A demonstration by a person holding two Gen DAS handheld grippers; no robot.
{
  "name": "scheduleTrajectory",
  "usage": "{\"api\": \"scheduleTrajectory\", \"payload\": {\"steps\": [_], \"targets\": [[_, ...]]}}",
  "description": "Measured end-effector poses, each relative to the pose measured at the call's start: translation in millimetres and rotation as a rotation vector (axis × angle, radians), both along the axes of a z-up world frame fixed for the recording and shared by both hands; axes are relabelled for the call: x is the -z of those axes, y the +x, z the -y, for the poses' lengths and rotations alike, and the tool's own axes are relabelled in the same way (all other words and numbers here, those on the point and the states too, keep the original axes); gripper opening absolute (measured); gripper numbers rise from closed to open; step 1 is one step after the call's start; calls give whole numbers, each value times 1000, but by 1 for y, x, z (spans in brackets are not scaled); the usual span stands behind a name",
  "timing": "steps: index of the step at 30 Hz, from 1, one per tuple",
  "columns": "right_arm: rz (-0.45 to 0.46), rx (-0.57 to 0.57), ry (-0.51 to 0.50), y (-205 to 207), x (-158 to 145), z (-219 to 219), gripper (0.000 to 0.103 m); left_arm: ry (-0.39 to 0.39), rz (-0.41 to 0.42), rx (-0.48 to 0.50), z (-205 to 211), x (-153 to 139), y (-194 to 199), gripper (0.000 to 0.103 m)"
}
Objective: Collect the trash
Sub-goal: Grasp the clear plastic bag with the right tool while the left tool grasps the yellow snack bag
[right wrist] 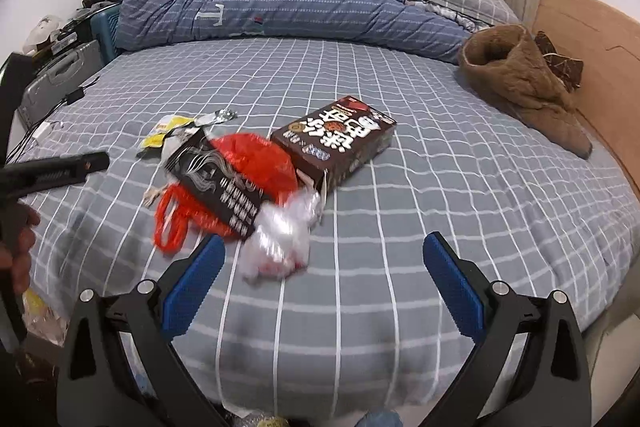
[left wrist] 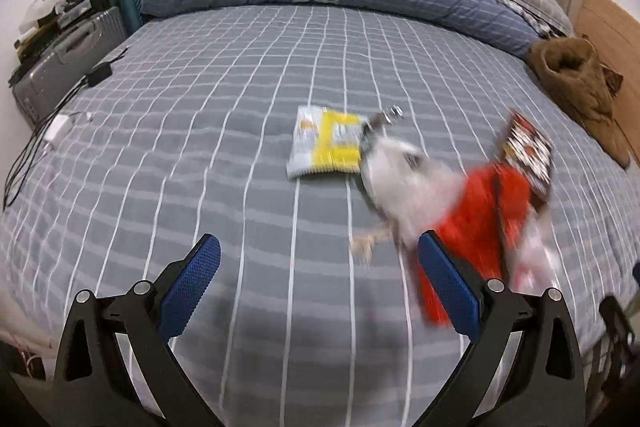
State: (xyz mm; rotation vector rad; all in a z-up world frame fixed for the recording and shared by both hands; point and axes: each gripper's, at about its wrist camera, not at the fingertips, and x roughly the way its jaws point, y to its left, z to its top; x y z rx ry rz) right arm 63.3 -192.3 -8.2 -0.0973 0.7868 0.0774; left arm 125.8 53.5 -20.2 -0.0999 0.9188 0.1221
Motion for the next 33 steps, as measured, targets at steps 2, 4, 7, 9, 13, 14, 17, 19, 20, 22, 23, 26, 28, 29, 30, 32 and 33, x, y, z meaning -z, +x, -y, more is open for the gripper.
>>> {"api": "scheduleTrajectory", "payload": {"steps": [2, 4, 7, 9, 13, 14, 17, 19, 20, 22, 23, 26, 28, 29, 30, 32, 33], "targets": [[-5, -1, 7, 14, 7, 0, 95, -17, -5, -18, -7, 8, 29, 97], [-8, -6, 38, 27, 15, 1, 95, -42, -18, -23, -12, 17, 54, 97], [-7, -3, 74, 37, 29, 4, 95, -55, -36, -22, -16, 30, 88, 97], [-20, -16, 87, 45, 35, 2, 95, -53, -44, -25, -18, 39, 107, 97], [-13, -90, 113, 47, 41, -4, 95, -45, -87, -35, -22, 59, 135, 97], [-14, -99, 106, 47, 43, -6, 95, -49, -96, -35, -22, 62, 139, 97], [-33, -104, 113, 50, 51, -10, 93, -60, -107, -38, -25, 70, 149, 97], [-49, -100, 117, 52, 56, -12, 88, -50, -112, -32, -23, 73, 154, 97], [-53, -100, 116, 53, 57, -12, 86, -36, -107, -23, -20, 73, 155, 97], [-63, -101, 116, 56, 60, -13, 81, -19, -110, -9, -17, 74, 154, 96], [-70, -101, 120, 57, 62, -14, 80, -12, -113, -1, -15, 76, 154, 96], [-92, -98, 117, 61, 67, -15, 68, -13, -114, -9, -14, 79, 156, 94], [-110, -100, 110, 63, 72, -15, 60, -28, -116, -17, -17, 83, 156, 90], [-117, -102, 107, 64, 74, -15, 58, -30, -116, -20, -19, 84, 156, 87], [-126, -109, 109, 64, 76, -15, 54, -22, -113, -17, -18, 86, 155, 85], [-134, -122, 112, 64, 78, -16, 48, -5, -108, -14, -15, 86, 154, 77], [-136, -127, 111, 63, 78, -17, 47, 6, -107, -15, -13, 87, 154, 75]]}}
